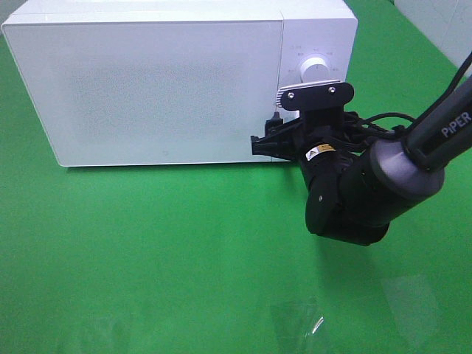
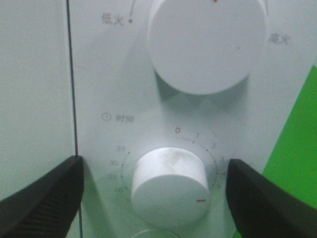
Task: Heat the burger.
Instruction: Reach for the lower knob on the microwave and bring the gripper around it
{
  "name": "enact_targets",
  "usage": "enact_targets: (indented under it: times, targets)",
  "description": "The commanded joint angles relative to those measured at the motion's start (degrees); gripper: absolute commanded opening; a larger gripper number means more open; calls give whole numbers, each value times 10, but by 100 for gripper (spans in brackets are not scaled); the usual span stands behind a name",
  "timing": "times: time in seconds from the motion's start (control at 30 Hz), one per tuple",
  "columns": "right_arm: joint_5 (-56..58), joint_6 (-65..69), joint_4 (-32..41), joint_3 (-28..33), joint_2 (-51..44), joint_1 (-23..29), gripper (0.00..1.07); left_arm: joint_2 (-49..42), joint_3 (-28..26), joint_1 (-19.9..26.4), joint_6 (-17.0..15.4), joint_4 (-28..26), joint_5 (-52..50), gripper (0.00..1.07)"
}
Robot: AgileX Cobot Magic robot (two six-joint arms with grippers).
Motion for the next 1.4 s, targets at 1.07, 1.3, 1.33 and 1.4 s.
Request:
enact_targets:
  times: [1.07, 1.3, 1.33, 1.4]
  targets:
    - [-14, 272, -99, -7, -13, -5, 0, -2, 1, 1, 1, -1, -1, 101]
    - [-13, 562, -186, -7, -13, -5, 0, -2, 1, 1, 1, -1, -1, 101]
    - [-17, 647, -199, -7, -13, -5, 0, -2, 1, 1, 1, -1, -1, 101]
    - [-22, 709, -207, -7, -13, -5, 0, -2, 1, 1, 1, -1, -1, 101]
